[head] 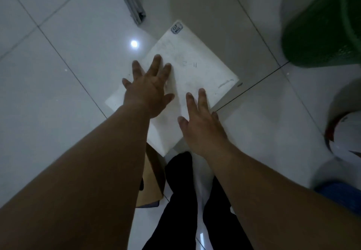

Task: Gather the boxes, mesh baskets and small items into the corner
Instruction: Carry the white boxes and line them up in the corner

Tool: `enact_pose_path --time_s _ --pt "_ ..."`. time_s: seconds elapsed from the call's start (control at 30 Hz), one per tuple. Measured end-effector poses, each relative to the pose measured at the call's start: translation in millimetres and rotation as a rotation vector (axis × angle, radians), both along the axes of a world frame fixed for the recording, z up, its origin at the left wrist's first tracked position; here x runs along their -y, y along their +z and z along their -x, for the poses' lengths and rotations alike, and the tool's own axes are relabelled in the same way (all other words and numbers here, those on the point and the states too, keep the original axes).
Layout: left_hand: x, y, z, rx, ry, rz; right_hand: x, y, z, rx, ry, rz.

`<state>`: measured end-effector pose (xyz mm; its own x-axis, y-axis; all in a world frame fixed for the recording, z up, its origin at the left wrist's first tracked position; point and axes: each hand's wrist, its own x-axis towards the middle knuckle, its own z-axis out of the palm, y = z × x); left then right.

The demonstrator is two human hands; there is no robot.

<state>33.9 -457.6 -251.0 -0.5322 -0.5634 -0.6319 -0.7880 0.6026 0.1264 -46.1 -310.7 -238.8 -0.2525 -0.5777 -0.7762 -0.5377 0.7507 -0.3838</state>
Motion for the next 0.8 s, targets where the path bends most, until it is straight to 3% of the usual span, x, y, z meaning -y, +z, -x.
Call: enact_pose_path --time_s 0.4,0.63,0.8 --pt "20 -8 -10 0.004 0.047 -0.066 -2 -16 -6 0.134 0.01 -0.033" --pt "-14 2 15 0.007 0.245 -0.191 -10 -18 69 -0.07 0.189 -0.123" --pt "-52 -10 9 -0.082 0.141 -0.145 -17 -16 98 -0.102 0.214 -0.16"
